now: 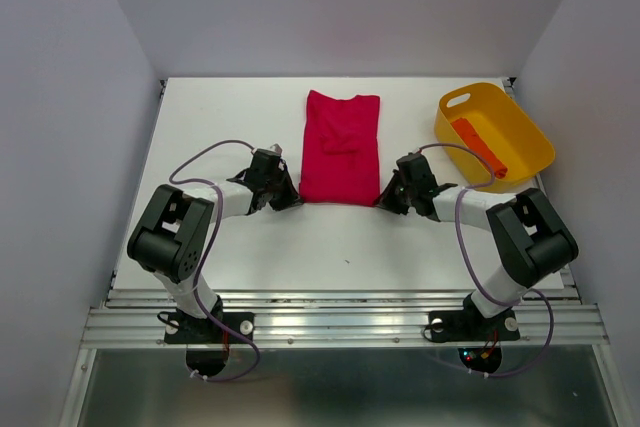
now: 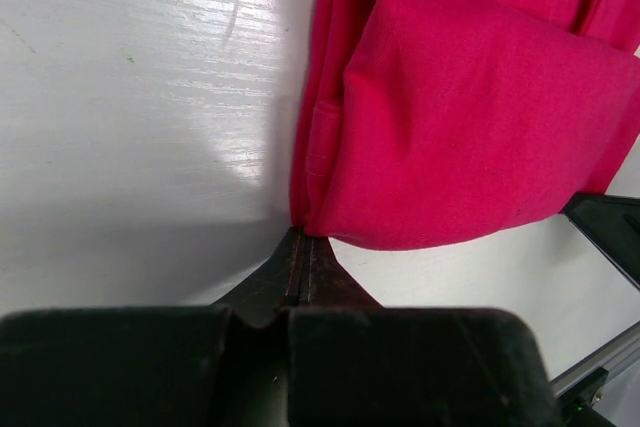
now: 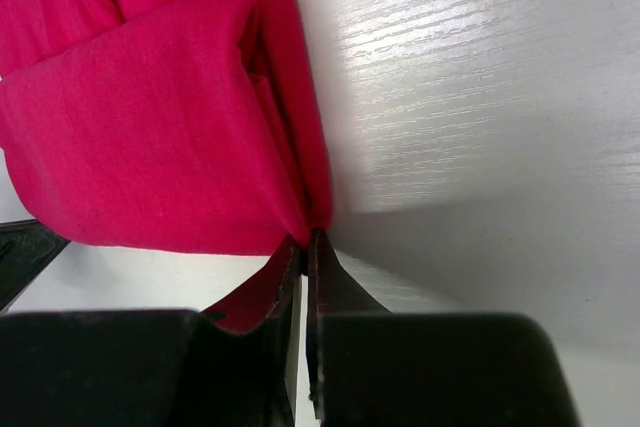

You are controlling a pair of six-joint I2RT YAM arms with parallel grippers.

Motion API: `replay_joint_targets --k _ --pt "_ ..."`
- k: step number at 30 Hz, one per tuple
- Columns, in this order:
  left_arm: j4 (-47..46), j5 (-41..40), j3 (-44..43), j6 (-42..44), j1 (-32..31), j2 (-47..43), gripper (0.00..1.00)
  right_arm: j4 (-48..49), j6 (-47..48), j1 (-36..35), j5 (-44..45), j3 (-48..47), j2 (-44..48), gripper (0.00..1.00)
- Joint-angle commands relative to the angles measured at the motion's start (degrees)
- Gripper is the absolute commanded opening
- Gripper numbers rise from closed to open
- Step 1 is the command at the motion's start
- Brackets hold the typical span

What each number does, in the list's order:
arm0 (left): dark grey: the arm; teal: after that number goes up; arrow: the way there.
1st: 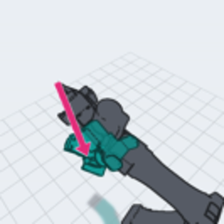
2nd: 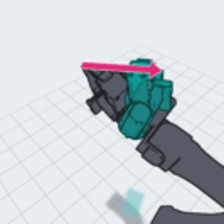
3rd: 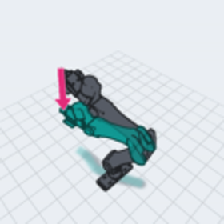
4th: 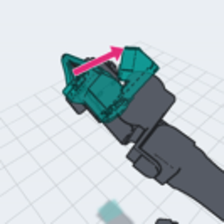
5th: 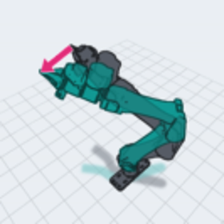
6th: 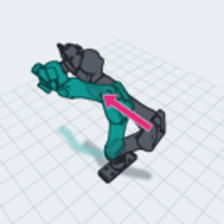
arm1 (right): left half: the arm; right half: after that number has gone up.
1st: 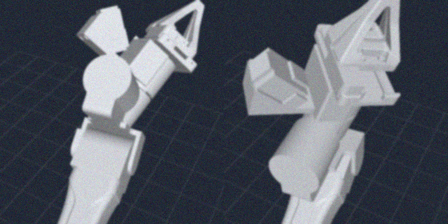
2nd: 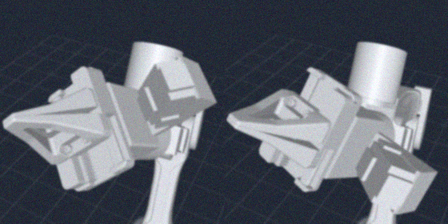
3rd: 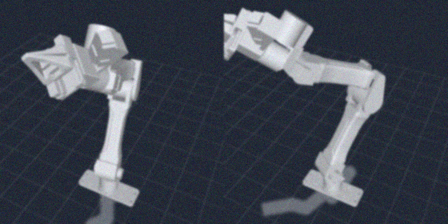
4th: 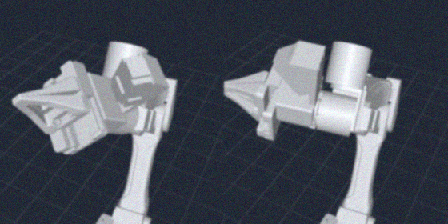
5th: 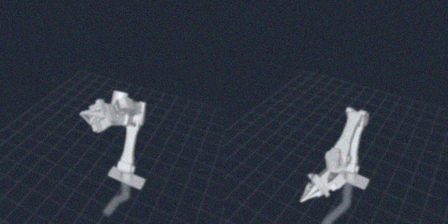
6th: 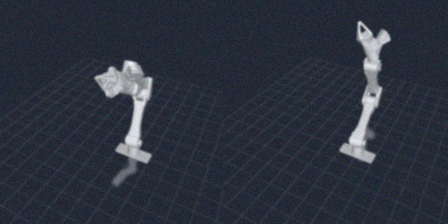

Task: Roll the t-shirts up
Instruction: Roll the T-shirt to the center of the board.

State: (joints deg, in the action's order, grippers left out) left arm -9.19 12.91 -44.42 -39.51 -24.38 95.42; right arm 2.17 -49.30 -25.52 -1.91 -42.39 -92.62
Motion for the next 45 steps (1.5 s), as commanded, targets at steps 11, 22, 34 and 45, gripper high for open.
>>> replay_joint_targets --k 11,22,34,45 --pt "2.1 -2.9 3.2 -0.4 -0.2 -5.2 0.0 -4.7 3.8 0.4 -0.3 -0.6 3.1 0.01" --pt "7.0 -3.0 9.4 -3.3 -2.6 -17.8 0.0 -12.2 5.1 0.4 -4.2 2.6 11.8 0.01" --pt "15.5 -5.6 7.8 -6.5 -4.4 -27.1 0.0 -19.4 6.2 0.4 -3.2 -1.1 16.2 0.01" --pt "18.9 -8.0 0.6 -4.4 -4.2 -22.3 0.0 -20.9 7.5 0.4 0.4 -6.0 14.6 0.01"
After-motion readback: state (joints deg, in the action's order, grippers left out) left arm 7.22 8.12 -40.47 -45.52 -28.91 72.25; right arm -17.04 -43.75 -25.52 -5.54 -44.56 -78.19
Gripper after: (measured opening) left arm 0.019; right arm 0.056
